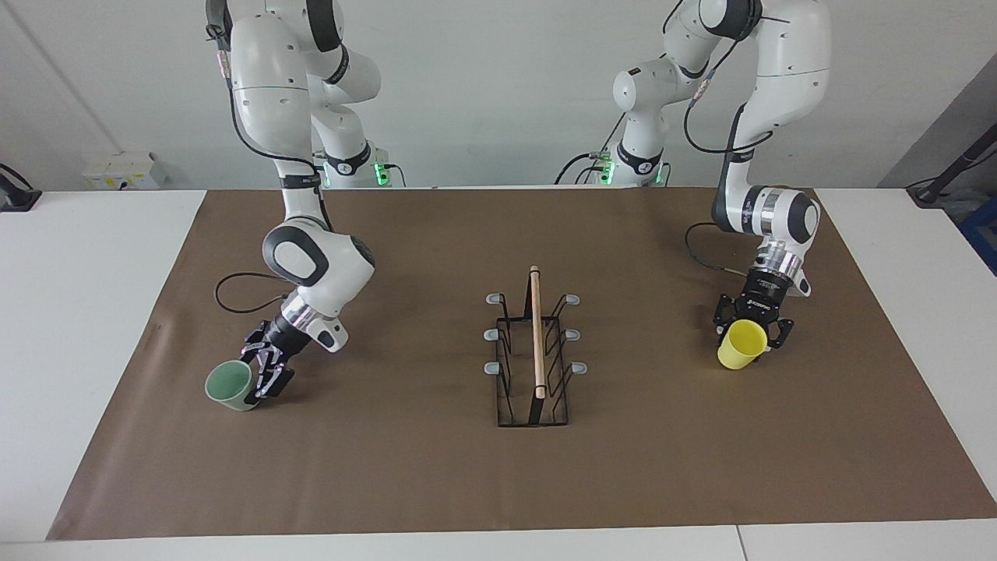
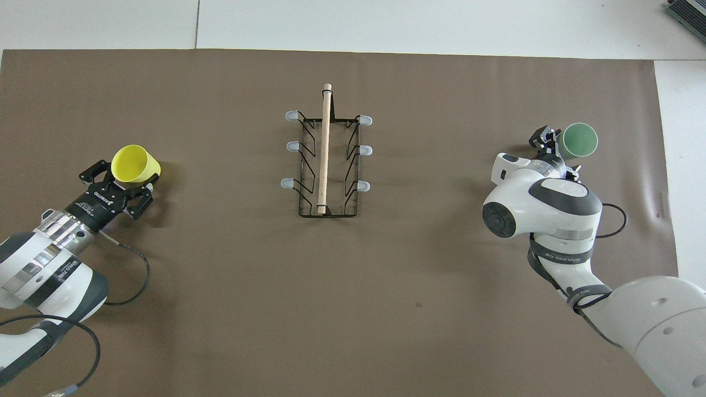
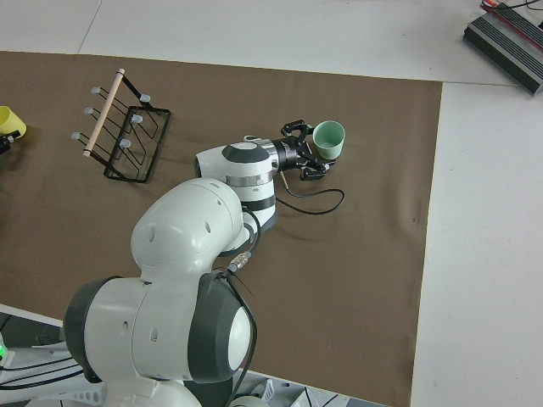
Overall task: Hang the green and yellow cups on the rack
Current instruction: 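Lift the yellow cup with the left gripper while the right gripper lifts the green cup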
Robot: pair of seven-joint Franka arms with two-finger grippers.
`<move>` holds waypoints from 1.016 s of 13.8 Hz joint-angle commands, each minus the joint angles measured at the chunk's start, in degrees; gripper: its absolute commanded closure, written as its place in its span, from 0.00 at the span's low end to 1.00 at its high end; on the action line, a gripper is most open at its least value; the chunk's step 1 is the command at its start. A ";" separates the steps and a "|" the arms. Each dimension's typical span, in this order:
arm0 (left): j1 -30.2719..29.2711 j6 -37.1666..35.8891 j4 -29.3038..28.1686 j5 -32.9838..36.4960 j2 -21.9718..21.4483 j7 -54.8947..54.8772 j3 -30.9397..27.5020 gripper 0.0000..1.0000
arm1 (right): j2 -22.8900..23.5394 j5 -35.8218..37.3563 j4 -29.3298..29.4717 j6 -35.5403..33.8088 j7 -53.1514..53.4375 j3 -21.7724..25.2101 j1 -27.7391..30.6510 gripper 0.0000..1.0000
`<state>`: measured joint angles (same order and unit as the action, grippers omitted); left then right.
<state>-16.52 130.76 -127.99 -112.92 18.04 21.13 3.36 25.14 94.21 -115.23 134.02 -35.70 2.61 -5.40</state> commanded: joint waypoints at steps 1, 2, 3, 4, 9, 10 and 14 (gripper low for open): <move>1.06 3.96 4.49 6.43 0.25 -0.57 -0.63 1.00 | -0.44 2.91 -0.78 1.51 2.13 -0.41 1.36 0.00; 0.53 4.06 5.90 11.09 0.16 -0.39 -0.72 1.00 | -0.44 3.87 -0.78 1.51 2.56 -0.41 1.79 0.00; 0.27 3.89 7.48 15.75 0.07 -0.04 -0.72 1.00 | -0.44 4.66 -0.87 1.60 3.52 -0.41 2.15 0.00; 0.09 3.71 9.23 21.89 0.07 0.31 -0.72 1.00 | -0.44 5.02 -0.96 1.68 3.97 -0.50 2.15 0.00; 1.32 6.59 13.81 44.31 -2.47 0.93 -0.98 1.00 | -0.27 7.65 -1.14 2.56 3.97 -0.41 3.29 0.22; 2.62 8.00 14.34 50.02 -3.35 1.01 -0.98 1.00 | -0.27 7.75 -1.22 2.56 3.97 -0.41 3.38 0.56; 5.00 10.21 16.45 70.67 -6.26 5.30 -1.16 1.00 | -0.27 7.75 -1.05 2.48 3.54 -0.41 3.47 1.00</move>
<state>-13.32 139.75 -112.37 -50.77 13.41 23.31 3.01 25.26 99.32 -115.68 135.42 -33.52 2.62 -2.84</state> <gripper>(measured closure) 0.295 0.304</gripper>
